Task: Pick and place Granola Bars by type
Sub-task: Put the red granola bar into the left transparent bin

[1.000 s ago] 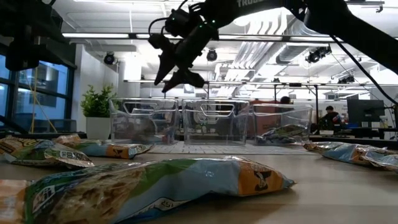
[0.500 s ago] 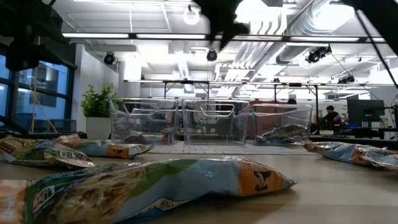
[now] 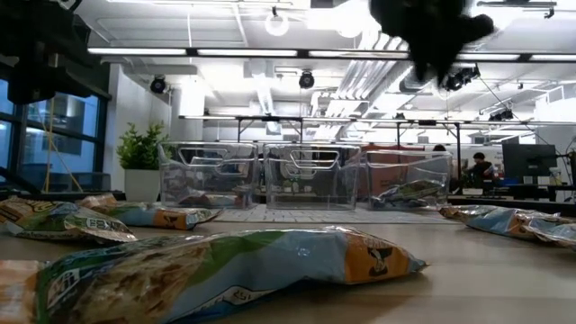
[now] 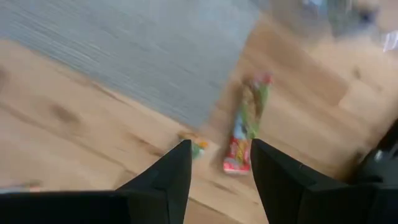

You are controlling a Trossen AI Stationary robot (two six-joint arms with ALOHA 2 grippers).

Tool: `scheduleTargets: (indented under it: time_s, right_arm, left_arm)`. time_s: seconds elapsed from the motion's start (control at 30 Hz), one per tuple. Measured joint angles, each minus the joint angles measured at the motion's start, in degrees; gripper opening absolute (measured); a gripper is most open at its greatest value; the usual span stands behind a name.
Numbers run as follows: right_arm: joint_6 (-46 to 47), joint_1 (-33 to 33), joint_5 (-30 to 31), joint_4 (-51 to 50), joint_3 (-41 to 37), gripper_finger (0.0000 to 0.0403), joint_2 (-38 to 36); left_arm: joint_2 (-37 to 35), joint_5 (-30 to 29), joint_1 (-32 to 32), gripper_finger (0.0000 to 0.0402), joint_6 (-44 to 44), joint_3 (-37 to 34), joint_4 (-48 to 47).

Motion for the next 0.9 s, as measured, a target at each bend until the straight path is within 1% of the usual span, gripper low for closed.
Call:
scheduleTargets:
  time_s: [0.13, 0.2, 0.27, 0.33, 0.37, 0.5, 0.7, 0.9]
  right_arm:
    - [7.21, -0.05, 0.34, 10.92, -15.16, 0.0149, -7.62]
    - [8.07, -1.07, -2.33, 17.2, -22.52, 0.0149, -10.43]
    - [8.94, -2.15, -7.0, 24.3, -28.97, 0.0149, -11.8]
    - [9.9, -2.84, -9.16, 29.64, -34.16, 0.0149, -12.8]
    - [10.31, -3.1, -9.19, 31.28, -35.98, 0.0149, -13.02]
    - [10.35, -4.19, -9.81, 35.64, -40.56, 0.0149, -13.26]
    - [4.85, -6.52, -13.69, 43.18, -44.71, 0.0152, -13.28]
    - [1.2, -9.93, -17.64, 44.37, -47.12, 0.0182, -13.42]
  left_arm:
    - [0.0, -0.01, 0.0, 0.0204, -0.02, 0.0, 0.37]
    - [0.0, 0.0, 0.0, 0.0204, -0.04, 0.0, 0.31]
    - [0.0, 0.07, 0.0, 0.0204, -0.04, 0.0, 0.32]
    - [0.0, 0.09, 0.0, 0.0204, -0.22, 0.0, 0.32]
    - [0.0, 0.12, 0.0, 0.0204, -0.28, 0.0, 0.34]
    - [0.0, 0.31, 0.0, 0.0204, -1.08, 0.0, 0.32]
    - [0.0, 0.33, 0.0, 0.0204, -1.51, 0.0, 0.32]
    - [0.0, 0.37, 0.0, 0.0204, -1.68, 0.0, 0.34]
